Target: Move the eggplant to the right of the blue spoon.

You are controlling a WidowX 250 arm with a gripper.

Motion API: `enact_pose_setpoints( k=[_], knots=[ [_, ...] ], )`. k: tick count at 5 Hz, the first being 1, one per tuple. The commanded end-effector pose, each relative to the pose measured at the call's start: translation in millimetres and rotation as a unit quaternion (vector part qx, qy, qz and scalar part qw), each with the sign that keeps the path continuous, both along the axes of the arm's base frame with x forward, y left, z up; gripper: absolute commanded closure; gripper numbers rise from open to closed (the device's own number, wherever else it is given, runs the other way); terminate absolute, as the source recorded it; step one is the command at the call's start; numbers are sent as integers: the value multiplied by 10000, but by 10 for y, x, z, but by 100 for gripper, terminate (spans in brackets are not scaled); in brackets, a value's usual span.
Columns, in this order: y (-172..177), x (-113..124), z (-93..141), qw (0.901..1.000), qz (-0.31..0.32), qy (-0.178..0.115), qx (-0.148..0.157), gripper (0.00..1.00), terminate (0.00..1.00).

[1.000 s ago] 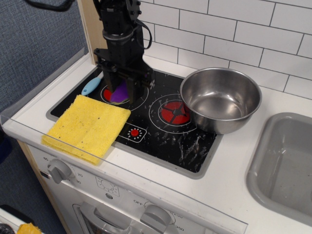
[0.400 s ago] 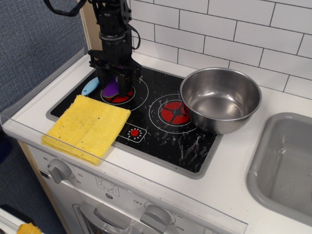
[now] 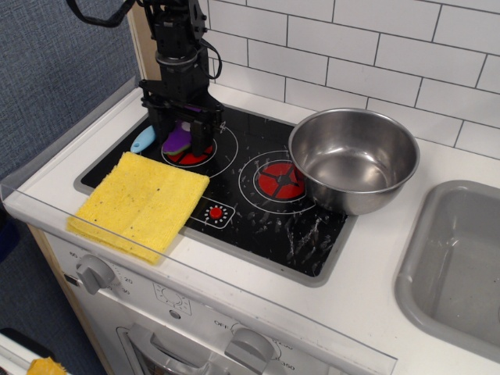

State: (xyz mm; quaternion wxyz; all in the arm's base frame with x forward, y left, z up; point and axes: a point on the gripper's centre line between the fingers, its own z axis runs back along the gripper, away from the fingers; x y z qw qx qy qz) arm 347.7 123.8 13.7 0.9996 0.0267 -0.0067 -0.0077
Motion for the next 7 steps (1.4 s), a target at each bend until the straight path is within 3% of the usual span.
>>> enact_pose_setpoints(
  k=[1, 2, 6, 7],
  knots=[
    [0, -129, 635, 9971, -182, -734, 21, 0, 0],
    [-36, -173, 575, 9982, -262, -523, 121, 0, 0],
    [-36, -173, 575, 9982, -262, -523, 121, 0, 0],
    [-36, -173, 575, 9982, -262, -523, 121, 0, 100]
  ],
)
